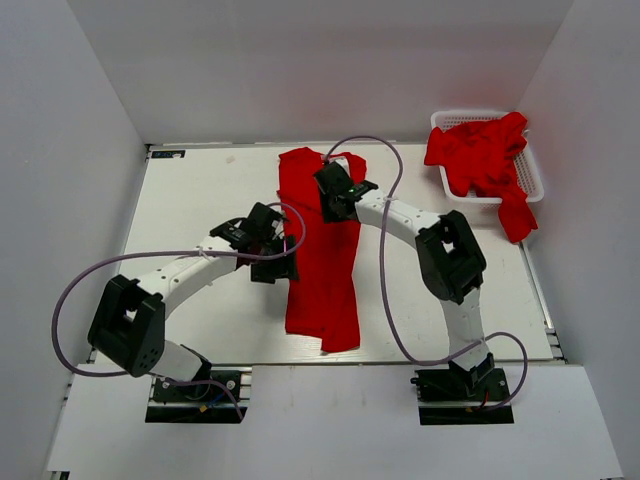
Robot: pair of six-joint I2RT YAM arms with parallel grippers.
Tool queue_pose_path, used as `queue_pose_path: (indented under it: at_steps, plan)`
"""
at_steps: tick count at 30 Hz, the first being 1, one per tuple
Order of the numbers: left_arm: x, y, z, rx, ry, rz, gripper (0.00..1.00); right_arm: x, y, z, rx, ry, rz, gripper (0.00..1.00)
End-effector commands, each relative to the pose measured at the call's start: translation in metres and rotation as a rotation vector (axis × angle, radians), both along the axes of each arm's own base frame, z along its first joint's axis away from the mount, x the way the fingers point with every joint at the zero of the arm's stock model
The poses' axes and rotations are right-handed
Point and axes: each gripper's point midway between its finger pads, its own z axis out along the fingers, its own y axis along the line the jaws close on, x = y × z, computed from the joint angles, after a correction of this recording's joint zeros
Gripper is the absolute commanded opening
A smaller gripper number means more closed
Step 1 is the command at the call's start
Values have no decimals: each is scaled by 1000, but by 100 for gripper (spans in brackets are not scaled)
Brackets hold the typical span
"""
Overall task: Fold and stack the t-shirts
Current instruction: Grab the bottom of the folded rectangular tshirt with both arms
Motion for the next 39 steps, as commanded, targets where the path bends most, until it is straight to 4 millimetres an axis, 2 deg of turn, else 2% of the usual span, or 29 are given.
queue_pose_path:
  at_steps: [1,3,4,7,8,9,10,17,19,21,23,27,28,29,32,33,34,39]
  plan:
    - [-1,-17,7,-55,-23,-36,73,40,6,14,-19,-114,59,53]
    - [-4,-19,2,-44,-6,-46,73,55,15,18,-18,-169,149,51]
    - [-7,-19,0,-33,-2,-52,73,57,26,13,3,-164,232,51]
    - [-6,-17,-4,-8,8,-55,75,62,36,6,-5,-166,321,51]
    - [-7,-18,-3,2,3,-59,76,61,35,-1,-19,-151,326,50]
    - [-3,-18,0,6,-10,-53,76,66,35,4,-33,-165,346,48]
    - [-3,-18,0,6,-10,-53,76,67,36,0,-36,-159,352,46]
    - [-5,-16,-1,15,-6,-63,81,73,17,-19,-61,-112,258,46]
    - [-5,-16,-1,15,-6,-63,83,76,9,-23,-68,-103,224,46]
    - [-6,-15,-2,20,1,-63,89,78,7,-23,-80,-109,216,46]
    - [-3,-15,1,22,-11,-59,91,78,6,-25,-66,-97,223,39]
    - [3,-15,10,28,-31,-50,96,77,7,-31,-57,-83,232,39]
    - [7,-16,13,32,-49,-53,96,78,6,-29,-54,-86,229,38]
    - [6,-13,12,47,-47,-48,98,78,6,-30,-47,-82,225,30]
    - [10,-13,17,52,-61,-52,100,82,9,-30,-31,-90,229,18]
    - [11,-11,17,61,-67,-46,100,82,10,-29,-29,-95,226,6]
    - [9,-10,16,66,-60,-47,100,84,11,-26,-19,-100,228,0]
    - [15,-8,19,74,-64,-33,100,90,18,-12,37,-130,221,0]
